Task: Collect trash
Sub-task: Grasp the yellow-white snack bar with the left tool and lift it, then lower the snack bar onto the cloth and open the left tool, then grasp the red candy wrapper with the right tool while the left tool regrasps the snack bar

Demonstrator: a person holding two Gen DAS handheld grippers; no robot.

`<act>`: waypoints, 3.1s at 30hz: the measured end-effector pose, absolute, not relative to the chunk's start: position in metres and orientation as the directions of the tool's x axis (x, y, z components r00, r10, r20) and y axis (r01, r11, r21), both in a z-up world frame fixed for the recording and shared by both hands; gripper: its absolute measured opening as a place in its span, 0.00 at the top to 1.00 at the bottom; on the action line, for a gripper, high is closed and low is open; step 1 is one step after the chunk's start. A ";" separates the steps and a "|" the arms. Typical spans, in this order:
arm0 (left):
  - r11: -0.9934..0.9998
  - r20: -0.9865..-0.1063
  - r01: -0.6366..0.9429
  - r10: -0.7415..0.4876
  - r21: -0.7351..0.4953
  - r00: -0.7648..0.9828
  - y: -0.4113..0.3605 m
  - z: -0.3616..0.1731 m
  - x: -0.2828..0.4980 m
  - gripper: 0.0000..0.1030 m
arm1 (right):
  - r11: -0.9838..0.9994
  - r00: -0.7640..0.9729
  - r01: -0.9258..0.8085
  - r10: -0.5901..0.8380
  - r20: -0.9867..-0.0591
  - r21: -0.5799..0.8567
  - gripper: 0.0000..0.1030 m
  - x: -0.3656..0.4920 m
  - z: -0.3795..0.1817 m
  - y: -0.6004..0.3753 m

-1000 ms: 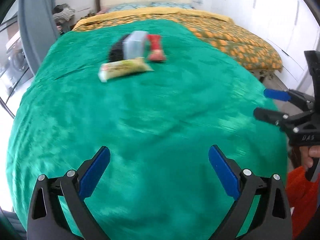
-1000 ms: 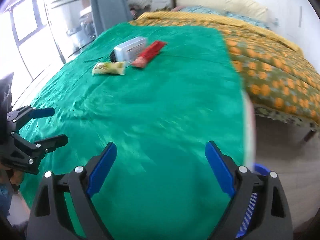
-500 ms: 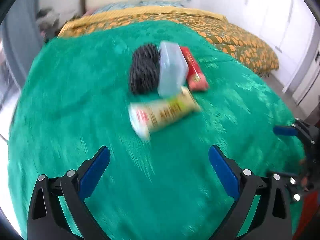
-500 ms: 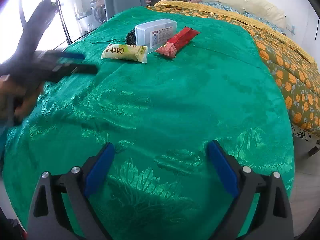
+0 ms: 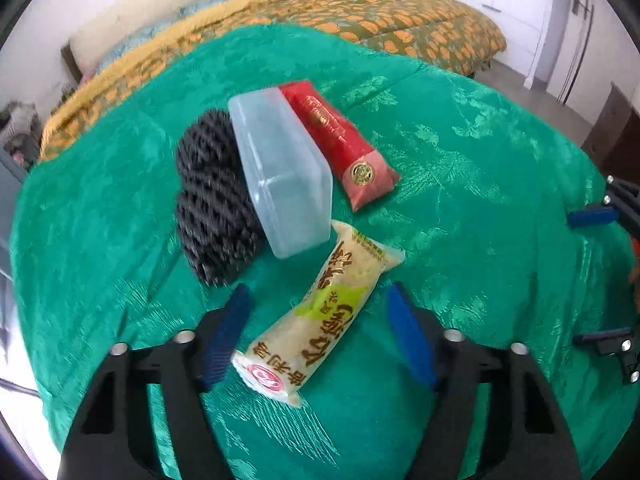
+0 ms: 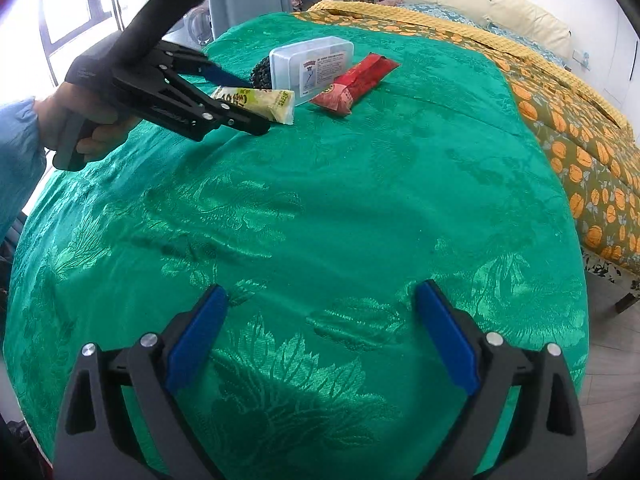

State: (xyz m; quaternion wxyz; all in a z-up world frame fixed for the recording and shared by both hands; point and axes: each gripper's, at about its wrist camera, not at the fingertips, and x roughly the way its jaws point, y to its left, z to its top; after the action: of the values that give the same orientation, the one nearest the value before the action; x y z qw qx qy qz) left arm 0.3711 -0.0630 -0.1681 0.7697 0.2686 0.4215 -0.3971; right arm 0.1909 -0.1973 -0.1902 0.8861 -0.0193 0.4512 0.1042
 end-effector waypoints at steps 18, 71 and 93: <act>0.932 -0.807 0.316 -0.323 -0.179 0.494 0.056 -0.148 0.247 0.75 | 0.978 0.574 -0.201 0.165 -0.802 0.057 0.10 0.190 -0.190 -0.197; 0.968 -0.818 0.253 -0.146 -0.001 0.556 0.038 -0.180 0.241 0.04 | 0.944 0.386 -0.218 0.315 -0.867 0.246 0.72 0.199 -0.151 -0.198; 0.915 -0.773 0.340 -0.374 -0.217 0.512 0.077 -0.167 0.224 0.07 | 0.961 0.507 -0.165 0.276 -0.817 0.222 0.27 0.156 -0.154 -0.207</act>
State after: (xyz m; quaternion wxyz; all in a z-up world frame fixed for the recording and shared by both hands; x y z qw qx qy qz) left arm 0.2244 0.0765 -0.1670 0.8692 -0.0188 0.4493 -0.2053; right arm 0.1560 -0.2073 -0.1540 0.8662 0.0576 0.4798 0.1272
